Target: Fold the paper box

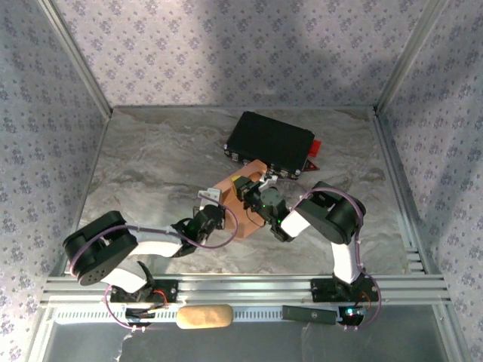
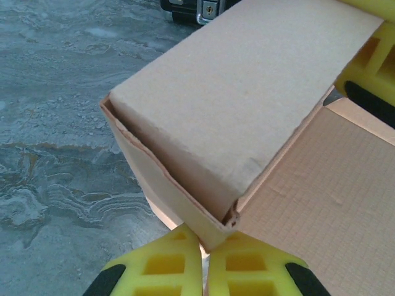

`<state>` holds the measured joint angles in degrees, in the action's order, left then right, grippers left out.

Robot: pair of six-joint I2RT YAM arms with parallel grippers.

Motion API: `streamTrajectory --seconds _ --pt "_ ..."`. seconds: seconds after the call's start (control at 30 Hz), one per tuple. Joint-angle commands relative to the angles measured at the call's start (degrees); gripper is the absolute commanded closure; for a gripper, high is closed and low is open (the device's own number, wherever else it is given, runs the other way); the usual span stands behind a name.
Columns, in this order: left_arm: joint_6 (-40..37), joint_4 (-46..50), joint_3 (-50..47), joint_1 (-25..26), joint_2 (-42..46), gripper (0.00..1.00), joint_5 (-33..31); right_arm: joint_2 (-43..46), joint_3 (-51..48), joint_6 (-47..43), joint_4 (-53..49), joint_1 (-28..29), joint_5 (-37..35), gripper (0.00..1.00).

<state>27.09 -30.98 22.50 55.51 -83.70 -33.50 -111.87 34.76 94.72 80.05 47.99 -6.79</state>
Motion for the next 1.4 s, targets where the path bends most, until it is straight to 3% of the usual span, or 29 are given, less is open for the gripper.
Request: streamTrajectory --seconds 0.0,0.1,0.33,0.57,0.77,1.0,1.2,1.37 --pt "0.8 -0.9 2.9 0.4 0.6 1.0 -3.3 -0.3 -0.8 2.6 -1.0 2.6 3.9 1.0" --pt "1.0 -0.6 3.0 0.5 0.6 1.0 -4.0 1.6 -1.0 3.5 -3.4 2.5 2.9 0.96" --pt "2.1 4.0 4.6 0.4 0.8 1.0 -6.1 4.9 -1.9 3.8 -4.1 2.6 0.9 0.53" --pt "3.5 15.9 8.7 0.1 5.4 1.0 -5.5 17.4 -4.2 -0.7 -15.6 1.9 -0.4 0.3" --pt "8.6 31.9 14.5 -3.6 9.8 1.0 -1.6 33.4 -4.2 -2.6 -40.3 2.1 -2.7 0.24" --pt "11.8 50.0 23.5 -9.6 12.6 1.0 8.8 53.4 2.3 -15.2 -69.7 -1.4 -6.5 0.25" --pt "12.2 57.8 27.0 -13.8 13.3 1.0 17.0 54.9 12.4 -27.7 -86.2 -8.0 -0.4 0.28" --pt "12.6 61.7 28.4 -14.0 14.7 1.0 18.8 50.5 18.7 -34.7 -89.7 -9.1 3.2 0.34"
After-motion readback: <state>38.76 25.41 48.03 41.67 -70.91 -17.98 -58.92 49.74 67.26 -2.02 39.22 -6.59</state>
